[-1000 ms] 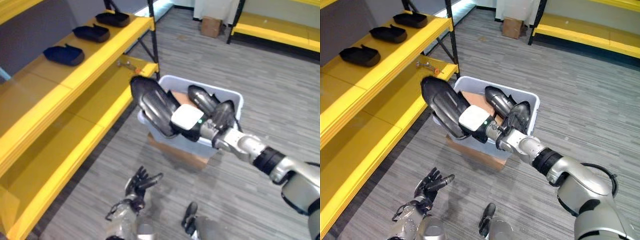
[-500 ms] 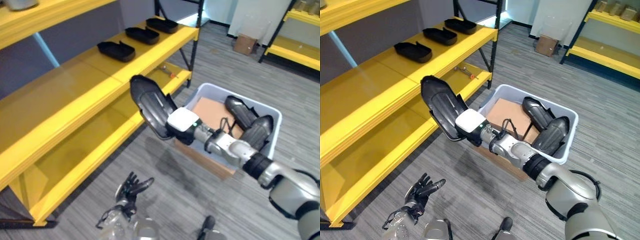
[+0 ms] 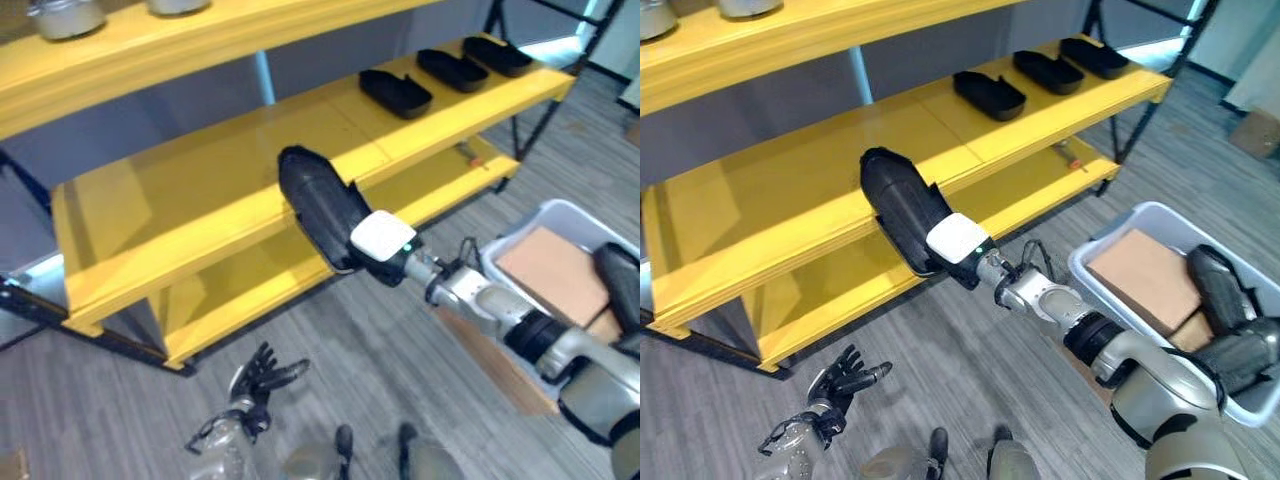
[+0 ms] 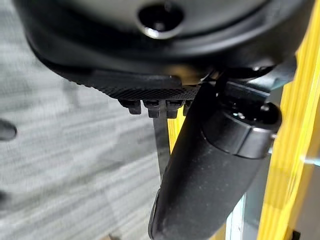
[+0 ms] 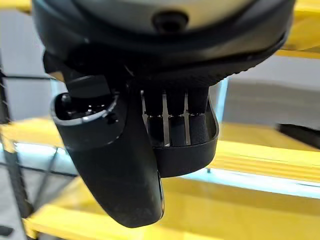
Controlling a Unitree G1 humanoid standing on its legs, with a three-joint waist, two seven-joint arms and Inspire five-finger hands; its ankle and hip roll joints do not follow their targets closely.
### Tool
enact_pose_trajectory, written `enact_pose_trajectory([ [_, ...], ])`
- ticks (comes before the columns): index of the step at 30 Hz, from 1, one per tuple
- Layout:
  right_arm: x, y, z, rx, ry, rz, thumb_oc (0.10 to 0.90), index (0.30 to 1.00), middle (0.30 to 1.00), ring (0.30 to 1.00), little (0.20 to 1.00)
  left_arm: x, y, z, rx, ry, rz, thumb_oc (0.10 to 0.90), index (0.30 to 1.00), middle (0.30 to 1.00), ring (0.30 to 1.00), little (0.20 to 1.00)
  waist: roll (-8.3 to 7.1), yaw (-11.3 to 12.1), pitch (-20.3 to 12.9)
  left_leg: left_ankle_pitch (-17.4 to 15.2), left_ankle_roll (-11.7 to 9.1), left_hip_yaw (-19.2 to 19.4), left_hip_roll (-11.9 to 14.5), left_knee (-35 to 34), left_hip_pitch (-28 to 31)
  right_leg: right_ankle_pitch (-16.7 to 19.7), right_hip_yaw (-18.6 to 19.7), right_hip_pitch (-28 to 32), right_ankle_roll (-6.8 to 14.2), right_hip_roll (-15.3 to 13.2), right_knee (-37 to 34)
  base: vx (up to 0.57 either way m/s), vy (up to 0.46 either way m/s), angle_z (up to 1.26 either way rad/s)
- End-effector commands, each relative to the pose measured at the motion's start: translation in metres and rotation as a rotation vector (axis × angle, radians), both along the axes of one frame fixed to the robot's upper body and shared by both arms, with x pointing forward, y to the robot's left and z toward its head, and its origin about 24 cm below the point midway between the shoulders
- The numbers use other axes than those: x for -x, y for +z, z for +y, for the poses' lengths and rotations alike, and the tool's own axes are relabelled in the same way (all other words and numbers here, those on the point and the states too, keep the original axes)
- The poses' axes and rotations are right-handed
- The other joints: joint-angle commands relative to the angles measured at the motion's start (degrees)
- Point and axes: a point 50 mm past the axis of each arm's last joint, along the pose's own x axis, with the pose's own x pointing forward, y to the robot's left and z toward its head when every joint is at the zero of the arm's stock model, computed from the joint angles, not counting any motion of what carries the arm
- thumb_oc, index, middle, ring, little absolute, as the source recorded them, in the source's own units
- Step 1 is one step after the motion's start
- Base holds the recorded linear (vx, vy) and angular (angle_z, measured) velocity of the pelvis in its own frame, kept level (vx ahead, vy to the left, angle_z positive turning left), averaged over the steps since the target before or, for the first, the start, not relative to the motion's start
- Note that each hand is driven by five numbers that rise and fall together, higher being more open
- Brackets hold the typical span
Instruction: Move parts from the plastic box to the shelf.
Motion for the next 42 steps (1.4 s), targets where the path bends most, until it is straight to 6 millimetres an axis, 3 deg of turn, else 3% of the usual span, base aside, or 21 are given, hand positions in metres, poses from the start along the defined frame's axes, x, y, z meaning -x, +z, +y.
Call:
enact_pose_trajectory([
  [1,-0.018,0.091,0.005,-0.139,0.014,-0.280,0.400,0.300,0.300,0.300,0.300,-0.039,0.036,-0.022,0.030,-0.080,-0.221,0.900,1.000,1.000,1.000,1.000,0.66,-3.1,-1.3,2.9,-9.9,-1.2,3.8,-5.1,2.9,1.8,2.2,0.0,-0.7,0.9,-3.5,0.16,-0.066,0.06],
  [3,-0.019,0.090,0.005,-0.144,0.012,-0.279,0.400,0.300,0.300,0.300,0.300,-0.037,0.034,-0.021,0.034,-0.072,-0.216,0.900,1.000,1.000,1.000,1.000,-0.23,-3.1,-1.6,2.4,-9.8,-1.3,3.7,-5.1,3.3,2.3,0.6,0.1,-0.4,0.8,-5.5,0.15,-0.121,0.55],
  [5,-0.019,0.083,0.000,-0.140,0.001,-0.242,0.400,0.300,0.300,0.300,0.300,-0.036,0.034,-0.022,0.024,-0.087,-0.215,0.900,1.000,1.000,1.000,1.000,-2.85,-2.1,-3.4,2.5,-9.4,-1.6,3.4,-4.8,2.9,3.9,1.5,3.5,-0.2,0.3,-5.0,0.20,-0.225,0.74],
  [15,-0.017,0.069,-0.012,-0.093,-0.018,-0.185,0.400,0.300,0.300,0.300,0.300,-0.033,0.032,-0.032,0.061,-0.076,-0.211,0.900,1.000,1.000,1.000,1.000,-4.96,-3.0,-6.8,3.1,-9.3,-1.2,8.5,-3.9,3.4,3.3,-0.1,6.5,0.6,2.0,-1.3,0.21,-0.162,0.42],
  [19,-0.017,0.066,-0.016,-0.068,-0.021,-0.176,0.400,0.300,0.300,0.300,0.300,-0.035,0.032,-0.033,0.067,-0.067,-0.215,0.900,1.000,1.000,1.000,1.000,-6.32,-2.9,-7.0,3.3,-9.1,-0.3,10.3,0.2,3.0,3.3,-0.3,7.3,1.0,2.6,0.1,0.18,-0.172,0.08],
  [20,-0.016,0.065,-0.017,-0.062,-0.025,-0.171,0.400,0.300,0.300,0.300,0.300,-0.034,0.032,-0.033,0.070,-0.064,-0.215,0.900,1.000,1.000,1.000,1.000,-6.80,-2.7,-6.9,3.1,-9.2,-0.4,10.3,2.5,2.4,3.5,-0.5,7.9,1.0,2.5,-0.1,0.17,-0.244,0.22],
  [22,-0.013,0.067,-0.016,-0.075,-0.007,-0.183,0.400,0.300,0.300,0.300,0.300,-0.034,0.033,-0.034,0.073,-0.066,-0.214,0.900,1.000,1.000,1.000,1.000,-9.23,-1.1,-5.3,2.8,-10.2,1.4,8.1,16.1,-1.8,4.2,-1.9,10.0,0.4,1.0,-0.8,0.09,-0.227,0.12],
  [23,-0.013,0.067,-0.016,-0.076,-0.008,-0.183,0.400,0.300,0.300,0.300,0.300,-0.034,0.033,-0.034,0.073,-0.067,-0.214,0.900,1.000,1.000,1.000,1.000,-8.96,-1.2,-5.3,2.0,-10.2,1.1,8.4,17.2,-2.3,4.1,-2.1,10.1,0.5,1.3,-0.8,0.02,-0.205,0.21],
  [24,-0.012,0.069,-0.017,-0.086,-0.005,-0.202,0.400,0.300,0.300,0.300,0.300,-0.034,0.033,-0.035,0.075,-0.080,-0.212,0.900,1.000,1.000,1.000,1.000,-10.61,0.2,-3.4,1.0,-10.9,2.3,6.6,23.4,-4.4,4.3,-3.6,12.0,0.0,0.2,-1.2,0.01,-0.180,0.28],
  [26,-0.011,0.072,-0.022,-0.099,-0.024,-0.228,0.400,0.300,0.300,0.300,0.300,-0.036,0.034,-0.036,0.061,-0.102,-0.209,0.900,1.000,1.000,1.000,1.000,-11.65,0.8,-1.5,-1.0,-11.3,6.1,6.4,21.0,-8.6,4.0,-4.9,14.6,-0.4,-0.2,-2.8,0.01,-0.164,0.40],
  [28,-0.011,0.070,-0.026,-0.111,-0.040,-0.228,0.400,0.300,0.300,0.300,0.300,-0.036,0.034,-0.036,0.059,-0.113,-0.209,0.900,1.000,1.000,1.000,1.000,-12.17,1.5,-0.8,-1.4,-11.5,6.9,5.9,18.3,-10.1,4.1,-5.4,16.6,-0.5,-0.2,-4.3,0.05,-0.069,0.72],
  [29,-0.011,0.070,-0.028,-0.119,-0.048,-0.229,0.400,0.300,0.300,0.300,0.300,-0.037,0.036,-0.036,0.055,-0.121,-0.215,0.900,1.000,1.000,1.000,1.000,-12.05,1.9,-0.7,-1.6,-11.6,7.7,5.1,15.0,-11.5,4.0,-6.1,17.5,-0.6,0.4,-5.1,0.14,-0.071,0.80],
  [30,-0.010,0.068,-0.035,-0.128,-0.066,-0.227,0.400,0.300,0.300,0.300,0.300,-0.040,0.037,-0.037,0.046,-0.133,-0.224,0.900,1.000,1.000,1.000,1.000,-11.61,2.1,-0.7,0.5,-12.0,11.1,5.0,7.1,-13.4,4.2,-7.1,19.5,-0.6,1.7,-6.8,0.18,-0.015,0.72],
  [31,-0.009,0.066,-0.036,-0.127,-0.067,-0.220,0.400,0.300,0.300,0.300,0.300,-0.040,0.037,-0.038,0.047,-0.137,-0.222,0.900,1.000,1.000,1.000,1.000,-11.37,2.2,-1.1,1.6,-12.0,11.6,5.3,3.7,-13.5,3.9,-7.3,20.2,-0.6,2.1,-7.0,0.14,0.004,0.75],
  [33,-0.010,0.068,-0.034,-0.124,-0.061,-0.220,0.400,0.300,0.300,0.300,0.300,-0.041,0.038,-0.038,0.051,-0.136,-0.227,0.900,1.000,1.000,1.000,1.000,-10.76,2.6,-1.4,2.0,-11.9,10.2,5.2,2.3,-14.4,3.2,-6.8,21.2,-0.7,2.5,-7.0,0.16,0.081,0.46],
  [35,-0.011,0.060,-0.028,-0.120,-0.057,-0.186,0.400,0.300,0.300,0.300,0.300,-0.036,0.032,-0.035,0.059,-0.095,-0.206,0.900,1.000,1.000,1.000,1.000,-8.76,2.7,-4.7,4.0,-11.4,6.5,5.3,-1.9,-9.6,1.9,-5.3,22.3,-1.3,2.8,-7.0,0.31,0.244,-0.27],
  [42,-0.012,0.061,-0.018,-0.172,-0.041,-0.188,0.400,0.300,0.300,0.300,0.300,-0.039,0.034,-0.033,0.044,-0.096,-0.218,0.900,1.000,1.000,1.000,1.000,-8.98,3.0,-7.3,4.3,-11.3,7.8,4.0,-4.9,-6.4,2.0,-5.3,22.3,-1.2,1.1,-6.3,0.15,0.137,-0.36],
])
